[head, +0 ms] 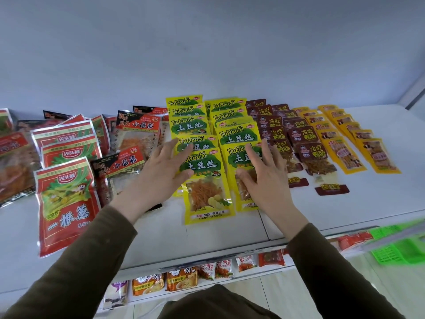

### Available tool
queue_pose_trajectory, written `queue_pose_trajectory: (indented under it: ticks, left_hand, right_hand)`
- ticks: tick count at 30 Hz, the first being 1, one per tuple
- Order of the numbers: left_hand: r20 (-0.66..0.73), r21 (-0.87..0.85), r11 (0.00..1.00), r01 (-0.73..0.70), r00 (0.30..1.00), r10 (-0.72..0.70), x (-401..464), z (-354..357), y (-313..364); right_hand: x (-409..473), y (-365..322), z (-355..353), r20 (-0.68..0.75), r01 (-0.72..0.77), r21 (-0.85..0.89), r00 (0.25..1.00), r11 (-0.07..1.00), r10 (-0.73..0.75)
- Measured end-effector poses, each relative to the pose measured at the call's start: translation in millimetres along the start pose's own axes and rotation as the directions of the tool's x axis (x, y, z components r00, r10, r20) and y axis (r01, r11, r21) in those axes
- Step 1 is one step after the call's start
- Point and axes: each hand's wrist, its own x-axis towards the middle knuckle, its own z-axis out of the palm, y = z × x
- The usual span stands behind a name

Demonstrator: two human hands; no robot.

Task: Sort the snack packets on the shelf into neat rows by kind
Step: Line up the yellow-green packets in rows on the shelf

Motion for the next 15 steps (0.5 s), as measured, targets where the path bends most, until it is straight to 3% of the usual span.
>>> queue_pose_trajectory:
  ticks: [2,4,7,10,15]
  left_hand:
    - [-0.113,-0.303,0.952,0.043,0.99,-0.081,-15.9,3.3,4.4]
    - [-0.114,-0.562,0.821,0.102,0.973,-0.199,-33.5,9.8,10.4]
    - [-0.001,-0.79,0.588,0.175,0.958,-0.286,-53.2,21.9,22.2]
    - [0.072,-0.909,0.372,0.19,0.948,-0.309,-57.9,28.2,34.3]
    - [0.137,-0.928,0.292,0.231,0.941,-0.309,-54.4,35.0,33.1]
  right_hand:
    - [-11.4,-12.4,-5.0,-0.111,0.071,0.076,0.992,0.995,-0.062]
    - [-26.0,-28.1,-4.9,-0.156,0.188,0.128,0.974,0.974,-0.167]
    - [-47.2,-51.2,6.7,-0.005,0.364,0.074,0.931,0.929,-0.364]
    - [-55.6,-63.4,22.6,0.1,0.391,0.057,0.913,0.918,-0.395]
    - [-58.7,-69.9,30.4,0.108,0.35,0.064,0.928,0.934,-0.355]
